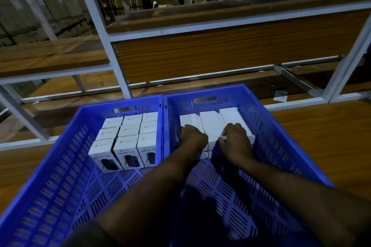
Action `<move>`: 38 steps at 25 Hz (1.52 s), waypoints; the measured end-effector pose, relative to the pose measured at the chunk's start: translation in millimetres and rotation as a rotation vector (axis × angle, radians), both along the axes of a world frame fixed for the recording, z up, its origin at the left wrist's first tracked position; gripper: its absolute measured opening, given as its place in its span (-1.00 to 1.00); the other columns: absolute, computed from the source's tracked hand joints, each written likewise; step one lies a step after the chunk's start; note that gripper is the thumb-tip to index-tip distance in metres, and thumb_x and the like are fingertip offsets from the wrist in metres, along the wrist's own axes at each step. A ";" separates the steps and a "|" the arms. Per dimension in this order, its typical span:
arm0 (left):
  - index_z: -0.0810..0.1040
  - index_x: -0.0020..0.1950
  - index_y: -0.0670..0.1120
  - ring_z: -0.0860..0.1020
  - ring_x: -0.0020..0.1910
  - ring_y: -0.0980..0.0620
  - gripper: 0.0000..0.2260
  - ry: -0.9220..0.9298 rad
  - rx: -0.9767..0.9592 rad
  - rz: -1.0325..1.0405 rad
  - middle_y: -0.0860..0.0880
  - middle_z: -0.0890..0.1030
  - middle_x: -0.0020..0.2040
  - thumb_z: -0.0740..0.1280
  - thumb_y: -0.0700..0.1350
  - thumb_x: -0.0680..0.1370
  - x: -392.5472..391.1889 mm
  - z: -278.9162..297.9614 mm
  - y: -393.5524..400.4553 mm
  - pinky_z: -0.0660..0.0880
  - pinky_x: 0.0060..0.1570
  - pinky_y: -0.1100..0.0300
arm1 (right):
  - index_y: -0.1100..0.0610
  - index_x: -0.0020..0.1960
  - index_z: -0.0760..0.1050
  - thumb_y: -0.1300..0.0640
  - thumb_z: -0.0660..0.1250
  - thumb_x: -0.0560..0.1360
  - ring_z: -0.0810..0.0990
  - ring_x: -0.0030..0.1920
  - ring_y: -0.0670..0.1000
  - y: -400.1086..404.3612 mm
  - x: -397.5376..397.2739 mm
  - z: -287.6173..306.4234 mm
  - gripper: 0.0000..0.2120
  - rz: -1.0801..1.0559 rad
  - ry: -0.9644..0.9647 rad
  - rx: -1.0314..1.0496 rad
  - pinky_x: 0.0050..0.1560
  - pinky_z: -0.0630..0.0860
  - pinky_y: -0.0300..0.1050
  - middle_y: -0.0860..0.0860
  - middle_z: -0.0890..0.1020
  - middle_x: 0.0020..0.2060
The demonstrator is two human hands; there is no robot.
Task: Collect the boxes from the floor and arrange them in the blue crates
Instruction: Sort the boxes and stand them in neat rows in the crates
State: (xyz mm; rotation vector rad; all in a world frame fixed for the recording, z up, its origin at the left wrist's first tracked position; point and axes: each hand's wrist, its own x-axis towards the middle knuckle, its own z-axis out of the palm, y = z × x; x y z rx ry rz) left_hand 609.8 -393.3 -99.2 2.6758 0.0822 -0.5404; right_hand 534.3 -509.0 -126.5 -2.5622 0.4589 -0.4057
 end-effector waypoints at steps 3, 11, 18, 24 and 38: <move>-0.03 0.63 -0.20 -0.09 0.63 -0.14 -0.28 -0.197 0.049 -0.207 -0.17 -0.04 0.65 0.27 0.02 0.63 -14.4 -3.9 -6.8 0.04 0.56 -0.17 | 0.15 0.11 0.52 0.08 0.35 0.52 0.45 0.15 0.15 -15.6 5.1 -3.8 -0.79 -0.010 -0.147 -0.219 0.14 0.42 0.06 0.14 0.51 0.11; -0.20 0.64 -0.07 -0.25 0.62 -0.04 -0.34 -0.121 0.120 -0.361 -0.05 -0.23 0.65 -0.07 0.24 0.67 -6.3 -28.4 -15.5 -0.30 0.46 -0.39 | -0.02 0.62 0.02 -0.30 -0.16 0.61 -0.11 0.61 0.11 -39.1 14.4 -37.6 -0.34 0.125 0.272 -0.264 0.55 -0.18 0.23 0.12 -0.02 0.62; -0.20 0.64 -0.09 -0.25 0.62 0.03 -0.42 -0.249 0.158 -0.476 -0.03 -0.24 0.65 -0.12 0.12 0.70 -11.7 -44.6 -14.2 -0.29 0.38 -0.51 | -0.04 0.63 -0.11 -0.23 -0.16 0.65 -0.20 0.61 0.06 -35.4 16.5 -34.2 -0.40 0.177 0.309 -0.308 0.51 -0.27 0.31 0.08 -0.12 0.62; -0.19 0.64 -0.10 -0.23 0.62 0.08 -0.45 -0.205 0.150 -0.475 0.00 -0.24 0.65 -0.12 0.07 0.71 -4.8 -37.5 -16.5 -0.28 0.38 -0.51 | -0.01 0.62 -0.16 -0.18 -0.18 0.67 -0.25 0.60 0.06 -35.8 20.5 -32.3 -0.42 0.196 0.355 -0.336 0.48 -0.31 0.37 0.10 -0.17 0.61; -0.16 0.65 -0.10 -0.25 0.62 0.05 -0.47 -0.276 0.168 -0.389 -0.03 -0.18 0.66 -0.12 0.04 0.71 -6.5 -48.5 -17.6 -0.25 0.46 -0.40 | -0.06 0.62 -0.16 -0.22 -0.49 0.42 -0.26 0.60 0.08 -29.3 24.6 -40.2 -0.21 0.289 0.274 -0.317 0.52 -0.35 0.23 0.13 -0.15 0.61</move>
